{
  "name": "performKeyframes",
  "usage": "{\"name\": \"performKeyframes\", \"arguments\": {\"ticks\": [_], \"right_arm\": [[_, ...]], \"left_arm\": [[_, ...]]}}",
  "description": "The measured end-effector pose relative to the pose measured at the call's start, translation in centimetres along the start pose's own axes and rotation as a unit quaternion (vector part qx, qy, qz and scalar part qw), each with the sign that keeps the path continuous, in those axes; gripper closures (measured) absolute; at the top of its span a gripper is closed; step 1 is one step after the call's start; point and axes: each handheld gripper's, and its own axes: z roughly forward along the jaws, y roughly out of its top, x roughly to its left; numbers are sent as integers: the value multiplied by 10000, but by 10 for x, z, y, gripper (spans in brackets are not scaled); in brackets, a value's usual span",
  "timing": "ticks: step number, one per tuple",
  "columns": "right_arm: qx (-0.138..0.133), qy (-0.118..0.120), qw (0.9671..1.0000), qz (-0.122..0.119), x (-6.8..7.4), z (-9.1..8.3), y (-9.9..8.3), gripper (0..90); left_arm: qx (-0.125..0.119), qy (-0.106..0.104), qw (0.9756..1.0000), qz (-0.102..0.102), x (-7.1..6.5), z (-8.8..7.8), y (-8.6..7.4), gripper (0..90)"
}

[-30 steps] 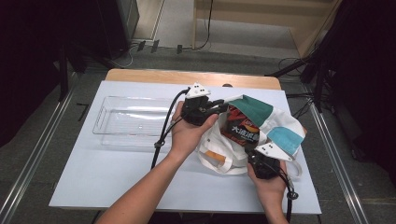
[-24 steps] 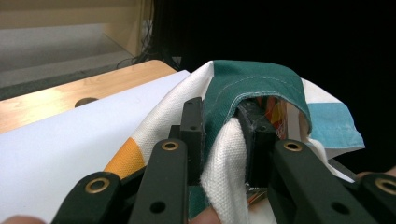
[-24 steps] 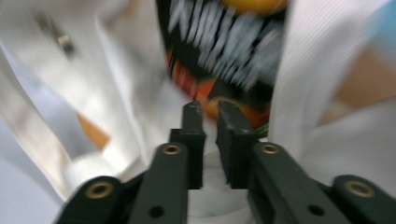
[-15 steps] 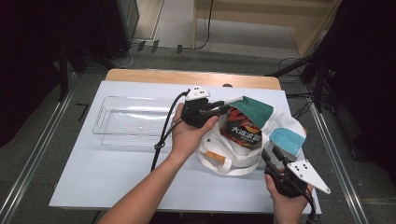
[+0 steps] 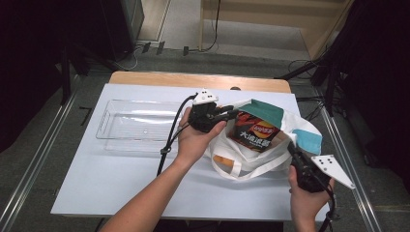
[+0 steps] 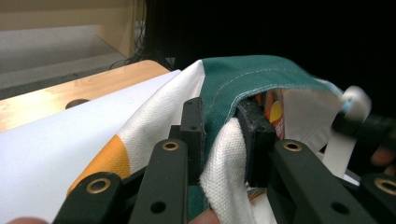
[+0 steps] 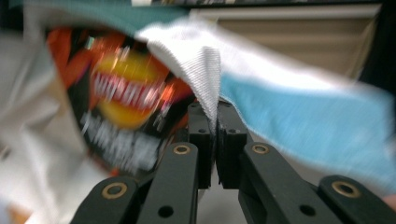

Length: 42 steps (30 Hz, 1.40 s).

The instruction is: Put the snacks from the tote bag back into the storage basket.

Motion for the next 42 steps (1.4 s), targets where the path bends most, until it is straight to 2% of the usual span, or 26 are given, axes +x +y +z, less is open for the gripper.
{"name": "performKeyframes", "arguments": {"ticks": [3, 7, 9, 12, 14, 15, 17, 18, 21, 22, 23, 25, 29, 31, 32, 35, 38, 39, 40, 41, 42], "right_arm": [[-221, -134, 9997, -11, -7, 2, 19, 881], [-391, -269, 9988, -148, -12, 12, 37, 881], [-437, -323, 9983, -192, -13, 18, 44, 880], [-398, -369, 9983, -200, -16, 26, 50, 880], [-284, -370, 9987, -186, -19, 33, 50, 879], [-217, -369, 9989, -169, -19, 37, 49, 879], [-114, -349, 9991, -201, -20, 44, 46, 878], [-46, -324, 9992, -208, -20, 46, 45, 877], [36, -324, 9993, -208, -20, 50, 43, 877], [41, -316, 9993, -187, -21, 50, 42, 877], [31, -311, 9994, -150, -23, 51, 43, 876], [67, -281, 9995, -103, -26, 52, 43, 876], [312, -163, 9994, -20, -34, 61, 41, 873], [348, -177, 9992, -10, -34, 63, 41, 873], [399, -196, 9990, 11, -36, 66, 39, 872], [583, -109, 9979, 244, -46, 74, 31, 867], [805, -53, 9960, 391, -54, 82, 20, 863], [1002, -40, 9940, 446, -57, 89, 10, 856], [1002, -40, 9940, 446, -57, 89, 10, 856], [1183, -41, 9918, 490, -58, 92, 5, 849], [1346, -51, 9899, 435, -60, 96, -2, 843]], "left_arm": [[23, 7, 10000, 29, 1, 2, 0, 748], [-94, 38, 9999, 115, -2, 1, 4, 752], [-158, 56, 9997, 149, -2, 2, 7, 755], [-131, 65, 9999, 80, 1, 6, 9, 755], [-84, 9, 9998, -166, 11, 13, 7, 756], [-87, -75, 9992, -386, 18, 17, 6, 754], [-112, -218, 9961, -848, 32, 24, 2, 751], [-59, -253, 9948, -986, 38, 28, 0, 751], [50, -375, 9927, -1144, 44, 34, -6, 762], [79, -395, 9931, -1104, 42, 35, -7, 766], [159, -362, 9946, -956, 40, 35, -8, 774], [322, -254, 9962, -765, 38, 37, -9, 785], [559, -113, 9943, -898, 40, 44, -17, 795], [751, -47, 9937, -834, 38, 50, -22, 796], [750, -45, 9935, -857, 37, 52, -25, 796], [828, 31, 9930, -841, 35, 55, -29, 780], [954, 258, 9926, -704, 32, 59, -34, 738], [1011, 308, 9918, -716, 33, 60, -37, 684], [1036, 344, 9913, -731, 33, 60, -39, 684], [1004, 322, 9915, -768, 35, 59, -40, 661], [967, 303, 9916, -808, 36, 58, -41, 627]]}}
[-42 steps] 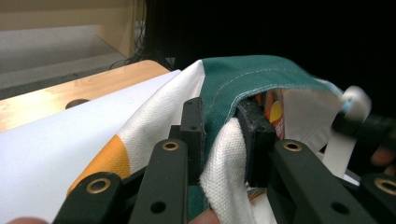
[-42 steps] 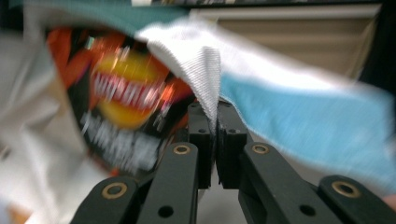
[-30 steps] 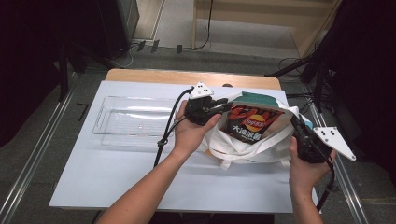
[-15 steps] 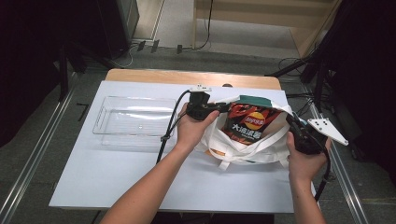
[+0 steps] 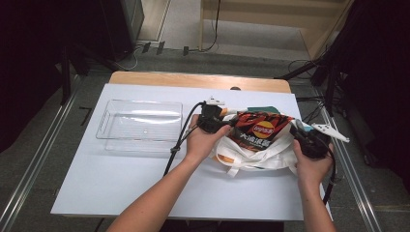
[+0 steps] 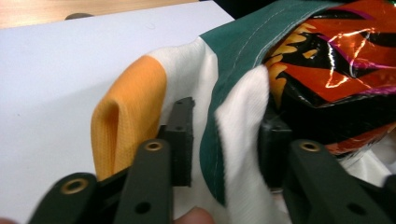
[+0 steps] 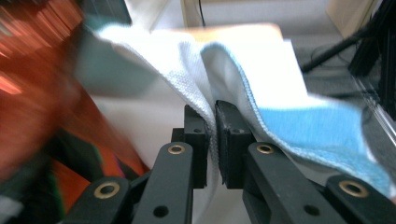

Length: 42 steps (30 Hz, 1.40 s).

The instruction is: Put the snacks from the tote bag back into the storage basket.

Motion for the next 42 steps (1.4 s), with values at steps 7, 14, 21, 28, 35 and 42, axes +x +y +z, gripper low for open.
{"name": "performKeyframes", "arguments": {"ticks": [7, 14, 21, 28, 35, 42], "right_arm": [[-159, 343, 9993, 72, -8, -3, -10, 584], [-393, 750, 9964, 0, -6, -32, -8, 480], [-996, 542, 9935, -60, -5, -68, -2, 509], [-438, 354, 9984, -25, -20, -36, -5, 610], [345, 116, 9993, -90, -21, 9, -22, 892], [844, 29, 9964, -105, -20, 29, -20, 900]], "left_arm": [[-336, 21, 9994, 82, -4, -20, 2, 487], [-316, 27, 9993, 214, -3, -27, 0, 685], [-52, 113, 9995, 292, -5, -15, -5, 787], [110, 100, 9996, 236, -6, -8, -12, 812], [297, 179, 9993, 126, -9, 1, -30, 837], [74, 400, 9992, 20, -12, 7, -54, 840]]}}
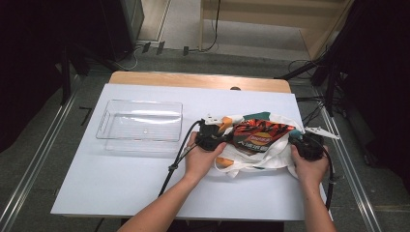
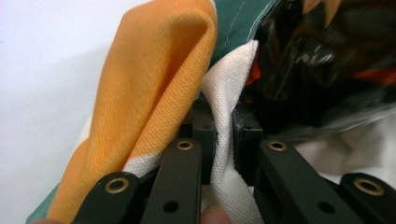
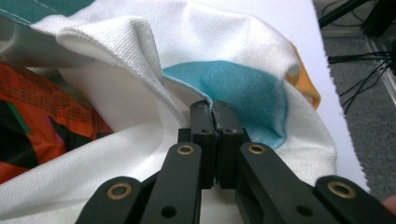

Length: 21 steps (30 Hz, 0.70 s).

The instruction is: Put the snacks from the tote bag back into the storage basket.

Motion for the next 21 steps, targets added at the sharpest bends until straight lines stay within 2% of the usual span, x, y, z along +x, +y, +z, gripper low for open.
{"name": "performKeyframes", "arguments": {"ticks": [1, 2, 4, 5, 6, 7, 9, 11, 12, 13, 15, 18, 21], "right_arm": [[45, -5, 10000, -20, 1, 1, 1, 899], [5, 20, 10000, -65, 1, 1, 2, 887], [-76, 67, 9999, -65, 1, -2, 2, 862], [-427, 253, 9987, 101, 0, -15, 1, 780], [-616, 309, 9975, 144, 0, -21, 0, 756], [-616, 309, 9975, 144, 0, -21, 0, 756], [-1057, 391, 9935, 166, 2, -42, -1, 730], [-1367, 470, 9893, 212, 4, -60, -3, 699], [-1589, 575, 9853, 231, 7, -75, -6, 684], [-1589, 575, 9853, 231, 7, -75, -6, 684], [-1695, 738, 9825, 212, 14, -85, -11, 664], [-1717, 961, 9804, 75, 30, -90, -17, 594], [-1794, 1046, 9782, -42, 46, -96, -17, 525]], "left_arm": [[-56, 142, 9999, 54, -1, 3, -3, 840], [-50, 187, 9998, 2, -1, 6, -5, 839], [-57, 170, 9997, -148, 1, 8, -7, 838], [-72, 186, 9996, -180, 2, 8, -7, 835], [-72, 186, 9996, -180, 2, 8, -7, 834], [-106, 190, 9996, -196, 2, 7, -6, 834], [-80, 213, 9996, -178, 3, 7, -5, 832], [-102, 233, 9995, -202, 5, 7, -4, 830], [-111, 229, 9994, -225, 6, 7, -3, 828], [-138, 248, 9992, -266, 6, 8, -2, 828], [-138, 262, 9991, -291, 6, 8, -1, 825], [-147, 265, 9991, -281, 6, 8, -1, 818], [-195, 210, 9992, -288, 5, 6, -1, 782]]}}
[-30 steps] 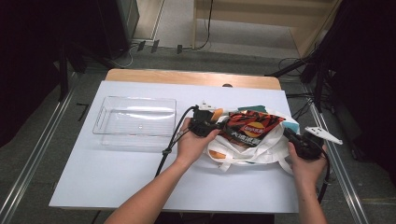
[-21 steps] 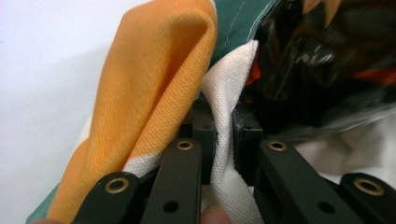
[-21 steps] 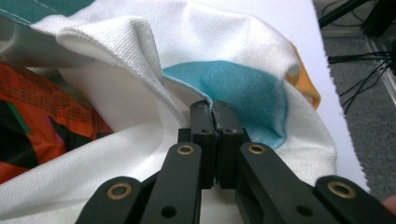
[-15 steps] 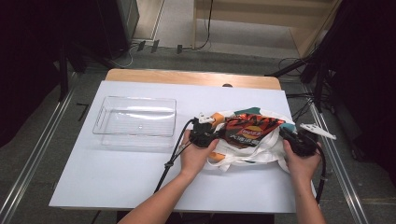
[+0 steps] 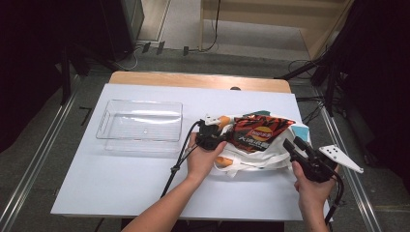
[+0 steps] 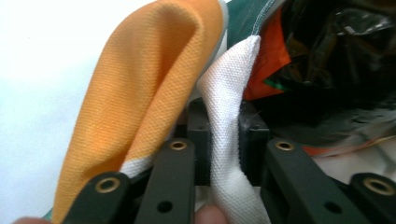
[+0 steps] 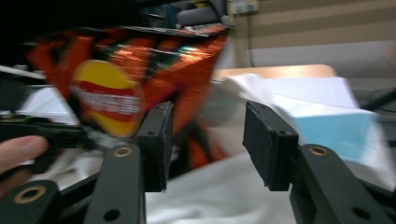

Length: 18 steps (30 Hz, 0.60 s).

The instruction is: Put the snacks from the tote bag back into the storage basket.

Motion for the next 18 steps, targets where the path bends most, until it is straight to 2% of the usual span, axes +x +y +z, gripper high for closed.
{"name": "performKeyframes", "arguments": {"ticks": [3, 4, 7, 9, 11, 13, 16, 17, 18], "right_arm": [[134, 333, 9993, -130, 11, 8, -1, 427], [201, 411, 9988, -194, 14, 12, -3, 370], [354, 253, 9985, -328, 20, 28, -9, 155], [414, 206, 9987, -223, 20, 40, -9, 136], [341, 298, 9990, -10, 18, 50, -8, 141], [338, 441, 9985, -11, 18, 57, -8, 193], [163, 602, 9981, 1, 22, 58, -9, 430], [120, 595, 9982, -19, 24, 57, -9, 550], [95, 553, 9984, -74, 25, 56, -9, 634]], "left_arm": [[-56, -120, 9999, 44, -1, -6, 0, 711], [-78, -118, 9999, 91, -2, -9, 0, 701], [-133, -145, 9996, 186, -4, -16, -1, 659], [-196, -144, 9995, 213, -4, -23, -1, 660], [-226, -146, 9993, 272, -3, -28, -2, 678], [-191, -205, 9992, 282, -1, -30, -3, 691], [-175, -259, 9991, 297, 0, -31, -4, 705], [-173, -287, 9990, 291, 0, -30, -5, 707], [-159, -297, 9990, 308, -1, -29, -6, 709]]}}
